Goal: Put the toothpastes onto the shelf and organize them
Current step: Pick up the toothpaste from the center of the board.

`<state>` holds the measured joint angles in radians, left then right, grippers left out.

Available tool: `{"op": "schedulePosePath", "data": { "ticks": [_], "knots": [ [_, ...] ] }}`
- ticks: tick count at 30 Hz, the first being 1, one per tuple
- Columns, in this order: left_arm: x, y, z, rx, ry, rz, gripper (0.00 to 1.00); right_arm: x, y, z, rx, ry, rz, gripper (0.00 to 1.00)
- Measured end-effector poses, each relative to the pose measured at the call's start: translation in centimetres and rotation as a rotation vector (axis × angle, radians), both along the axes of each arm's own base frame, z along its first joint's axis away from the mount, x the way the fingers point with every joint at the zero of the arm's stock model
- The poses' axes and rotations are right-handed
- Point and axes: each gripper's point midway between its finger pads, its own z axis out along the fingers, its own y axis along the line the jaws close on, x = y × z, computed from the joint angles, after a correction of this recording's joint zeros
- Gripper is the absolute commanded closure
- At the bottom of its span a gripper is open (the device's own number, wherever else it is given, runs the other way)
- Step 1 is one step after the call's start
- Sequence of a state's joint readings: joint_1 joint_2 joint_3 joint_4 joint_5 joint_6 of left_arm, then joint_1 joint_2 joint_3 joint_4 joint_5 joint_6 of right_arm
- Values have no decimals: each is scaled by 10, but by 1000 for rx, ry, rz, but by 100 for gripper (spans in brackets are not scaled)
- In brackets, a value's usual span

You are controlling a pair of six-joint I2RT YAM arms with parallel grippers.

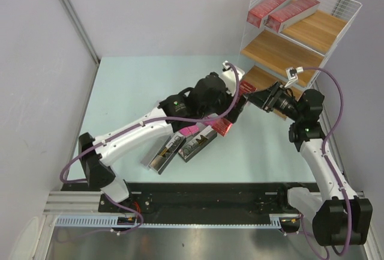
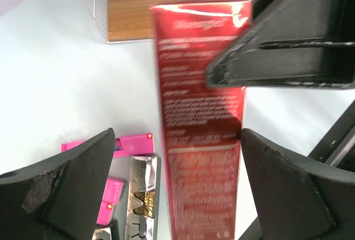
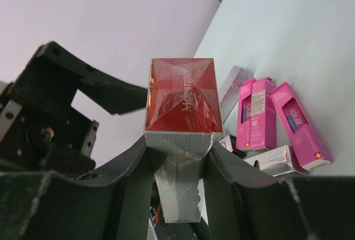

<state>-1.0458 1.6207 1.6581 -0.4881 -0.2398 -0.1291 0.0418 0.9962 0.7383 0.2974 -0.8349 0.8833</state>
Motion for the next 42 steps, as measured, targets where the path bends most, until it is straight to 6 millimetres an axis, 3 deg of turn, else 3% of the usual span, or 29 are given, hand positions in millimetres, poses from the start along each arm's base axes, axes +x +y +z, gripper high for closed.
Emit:
{"op": "schedulePosePath", "data": {
  "ticks": [6,9,11,18,25,30,34,42],
  "knots": [
    [37,46,37,-205,39,36,0,4,-20,12,18,-27,-60,70],
    [54,74,63,-387,58,22,0,6,-29,32,20,-74,-92,70],
    [55,78,80,-515,71,-38,0,7,-34,53,23,-127,-108,70],
    [16,49,102,-703,165,-349,0,-1,-47,131,75,-322,-147,70],
    [-11,42,113,-785,209,-517,0,-16,-49,189,113,-481,-168,70],
    [-18,34,119,-827,219,-584,2,-20,-50,204,134,-517,-172,70],
    [-24,18,111,-832,263,-631,7,-18,-50,205,150,-509,-170,71],
    [-31,-16,103,-832,326,-696,28,-19,-50,207,162,-499,-165,70]
  ]
}}
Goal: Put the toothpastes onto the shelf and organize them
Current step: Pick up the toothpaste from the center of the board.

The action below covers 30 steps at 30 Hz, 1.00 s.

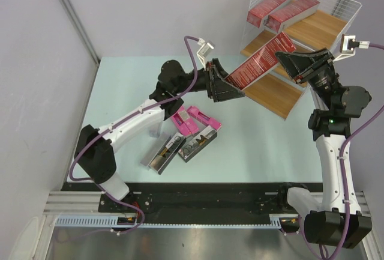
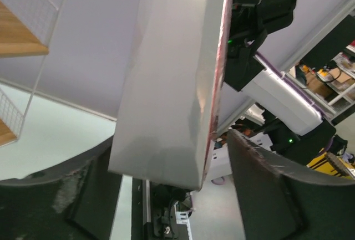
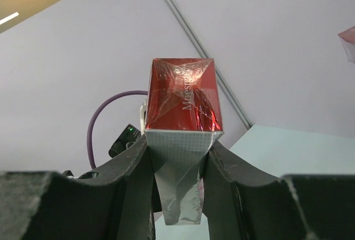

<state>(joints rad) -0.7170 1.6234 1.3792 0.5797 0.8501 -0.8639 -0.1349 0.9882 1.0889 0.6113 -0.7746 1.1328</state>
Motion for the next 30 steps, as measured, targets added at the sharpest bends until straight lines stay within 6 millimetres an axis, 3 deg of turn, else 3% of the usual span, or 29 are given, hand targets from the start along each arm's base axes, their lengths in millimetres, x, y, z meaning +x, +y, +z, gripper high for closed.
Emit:
{"op": "schedulePosePath", "data": {
  "ticks": [10,14,17,20,23,24,27,30],
  "knots": [
    [-4,0,18,-78,-23,-20,31,-2,0,1,-1,-1,1,70],
    [-3,1,21,-91,-25,-14,62,-6,1,4,-2,-7,2,70],
    [-6,2,23,-94,-12,-32,74,-10,2,7,-10,-22,8,69],
    [-9,3,25,-103,-13,-46,78,-12,3,9,-11,-28,9,67],
    [-10,4,27,-108,-12,-49,78,-12,3,9,-12,-29,10,48],
    [-10,4,26,-109,-11,-49,78,-12,3,9,-12,-28,9,36],
    [-9,5,27,-111,-9,-47,80,-7,0,7,-20,-26,-20,18],
    [-7,5,27,-112,-6,-41,83,0,-5,0,-31,2,-69,7]
  ]
}}
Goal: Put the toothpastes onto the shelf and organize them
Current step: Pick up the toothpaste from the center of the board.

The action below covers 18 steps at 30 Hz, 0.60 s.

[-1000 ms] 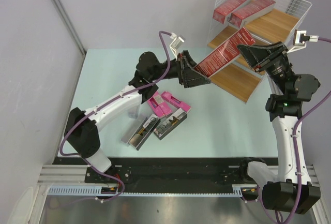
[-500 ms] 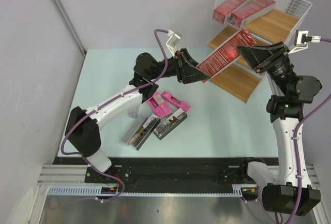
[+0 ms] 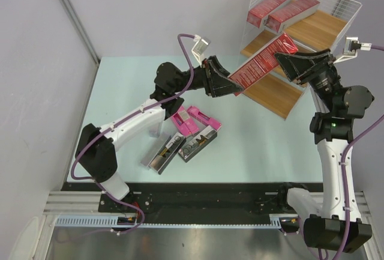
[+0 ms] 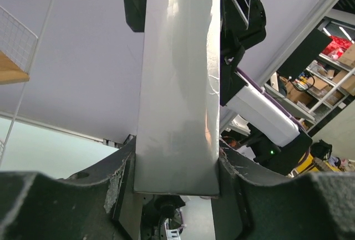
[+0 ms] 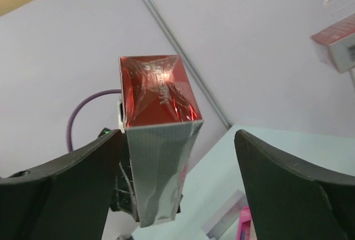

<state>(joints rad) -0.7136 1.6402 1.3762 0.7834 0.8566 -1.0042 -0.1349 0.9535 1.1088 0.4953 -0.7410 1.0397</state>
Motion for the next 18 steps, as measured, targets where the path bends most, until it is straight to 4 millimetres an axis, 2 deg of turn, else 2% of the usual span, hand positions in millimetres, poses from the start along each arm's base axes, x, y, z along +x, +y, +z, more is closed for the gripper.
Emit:
{"op": "schedulePosePath", "data": {
  "ticks": [3,9,13,18],
  "knots": [
    [6,0,-1,4,18,23,85,5,-7,-10,-25,33,-74,0],
    [23,0,-8,43,77,70,86,4,-28,-44,-123,134,-273,0],
    [32,-4,2,32,67,75,87,0,-42,-71,-200,214,-380,0],
    [43,-12,1,40,82,73,87,2,-68,-121,-274,405,-542,0]
  ]
}}
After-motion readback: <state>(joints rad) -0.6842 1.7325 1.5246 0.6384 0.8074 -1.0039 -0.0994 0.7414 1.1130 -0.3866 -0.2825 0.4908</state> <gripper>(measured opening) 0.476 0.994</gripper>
